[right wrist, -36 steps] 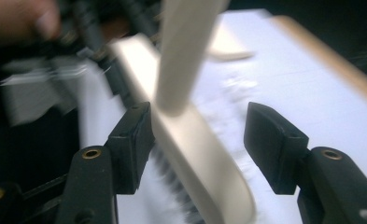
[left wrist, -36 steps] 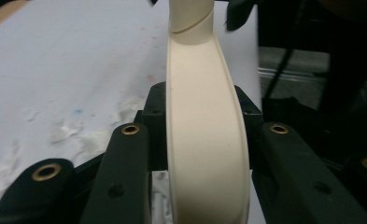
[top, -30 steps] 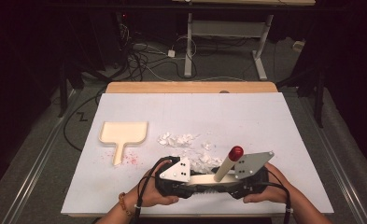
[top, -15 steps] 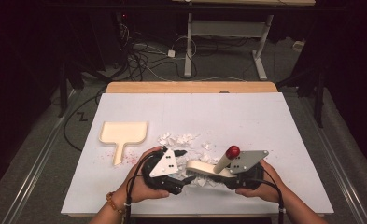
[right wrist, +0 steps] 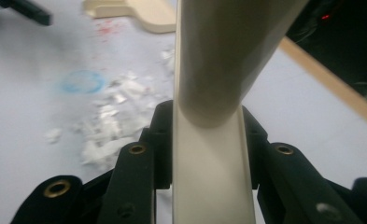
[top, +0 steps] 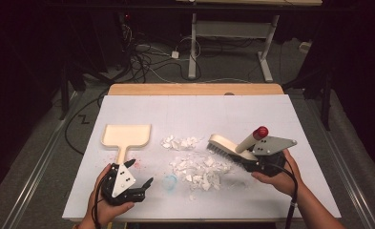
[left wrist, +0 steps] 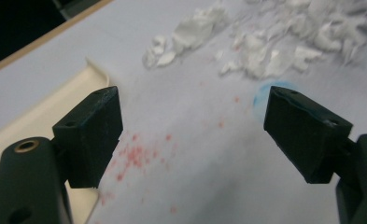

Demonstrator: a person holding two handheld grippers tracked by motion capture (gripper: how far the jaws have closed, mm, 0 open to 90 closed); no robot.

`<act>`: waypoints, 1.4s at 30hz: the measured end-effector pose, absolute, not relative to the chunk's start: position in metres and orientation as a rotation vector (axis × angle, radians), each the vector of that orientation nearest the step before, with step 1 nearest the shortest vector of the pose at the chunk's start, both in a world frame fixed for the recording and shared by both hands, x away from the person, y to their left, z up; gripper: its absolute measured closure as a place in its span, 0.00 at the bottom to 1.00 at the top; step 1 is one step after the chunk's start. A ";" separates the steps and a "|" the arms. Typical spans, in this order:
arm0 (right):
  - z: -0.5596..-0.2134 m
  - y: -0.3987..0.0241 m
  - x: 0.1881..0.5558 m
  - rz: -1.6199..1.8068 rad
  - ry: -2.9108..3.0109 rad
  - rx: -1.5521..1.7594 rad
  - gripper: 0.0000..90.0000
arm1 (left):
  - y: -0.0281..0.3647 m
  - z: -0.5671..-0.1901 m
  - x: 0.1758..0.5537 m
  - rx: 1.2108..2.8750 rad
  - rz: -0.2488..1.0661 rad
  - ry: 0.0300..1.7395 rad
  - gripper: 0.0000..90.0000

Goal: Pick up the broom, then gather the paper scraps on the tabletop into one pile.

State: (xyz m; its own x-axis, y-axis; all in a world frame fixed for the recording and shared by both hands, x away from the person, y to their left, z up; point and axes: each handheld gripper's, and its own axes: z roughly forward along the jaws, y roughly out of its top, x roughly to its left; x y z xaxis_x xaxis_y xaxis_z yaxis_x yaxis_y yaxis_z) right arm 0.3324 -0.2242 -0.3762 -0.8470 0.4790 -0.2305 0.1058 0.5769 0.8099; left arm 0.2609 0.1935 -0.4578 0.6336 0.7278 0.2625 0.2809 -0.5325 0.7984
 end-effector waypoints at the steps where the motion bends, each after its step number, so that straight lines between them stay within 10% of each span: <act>1: -0.376 -0.227 0.334 1.168 2.365 0.474 0.75 | 0.193 -0.460 0.258 2.129 0.773 0.798 0.21; 27: -0.390 -0.257 0.386 1.029 2.193 0.749 0.75 | 0.199 -0.466 0.261 2.135 0.758 0.803 0.19; 42: -0.427 -0.176 0.459 0.772 2.289 0.656 0.75 | 0.200 -0.470 0.261 2.165 0.737 0.808 0.19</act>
